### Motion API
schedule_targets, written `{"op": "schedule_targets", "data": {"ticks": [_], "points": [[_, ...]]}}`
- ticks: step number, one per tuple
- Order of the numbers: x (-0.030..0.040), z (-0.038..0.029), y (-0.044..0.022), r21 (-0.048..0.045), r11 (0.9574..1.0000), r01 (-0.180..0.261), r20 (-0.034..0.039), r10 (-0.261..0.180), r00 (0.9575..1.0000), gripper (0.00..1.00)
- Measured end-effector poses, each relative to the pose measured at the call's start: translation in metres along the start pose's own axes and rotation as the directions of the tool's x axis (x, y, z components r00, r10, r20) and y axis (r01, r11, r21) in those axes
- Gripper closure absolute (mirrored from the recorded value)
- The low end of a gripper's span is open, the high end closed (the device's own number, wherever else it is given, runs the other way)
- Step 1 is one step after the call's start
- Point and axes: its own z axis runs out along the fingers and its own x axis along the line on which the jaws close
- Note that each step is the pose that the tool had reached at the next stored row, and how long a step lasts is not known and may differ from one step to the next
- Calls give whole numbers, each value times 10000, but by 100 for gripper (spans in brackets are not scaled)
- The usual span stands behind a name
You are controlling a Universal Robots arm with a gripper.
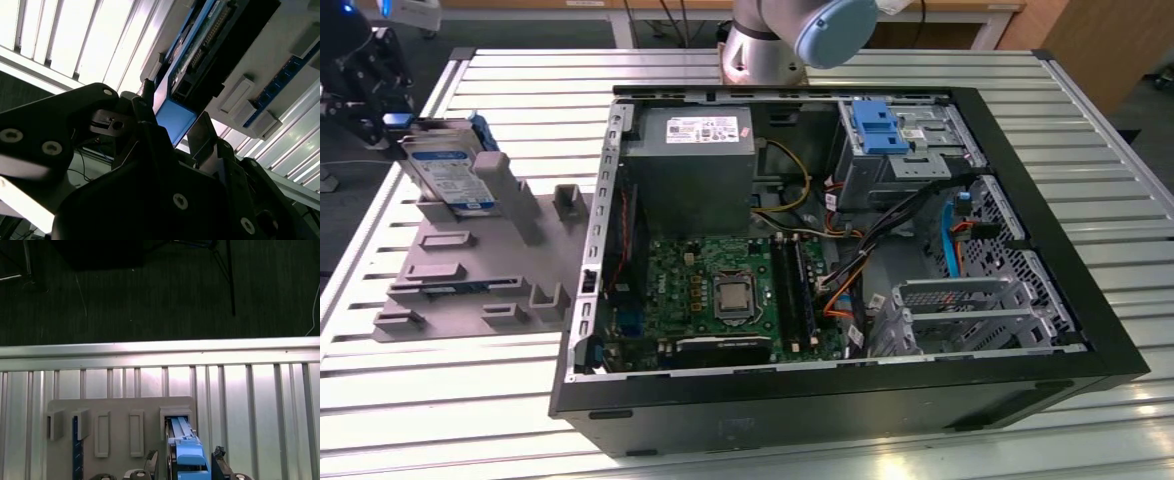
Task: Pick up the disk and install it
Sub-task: 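Pick up the disk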
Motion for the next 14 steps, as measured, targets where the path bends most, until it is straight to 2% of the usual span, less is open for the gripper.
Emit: {"op": "schedule_targets", "data": {"ticks": [3,14], "points": [[1,15,0,-25,10000,-1,-2,1,10000,47],[1,58,-2,-25,10000,0,-2,0,10000,47]]}}
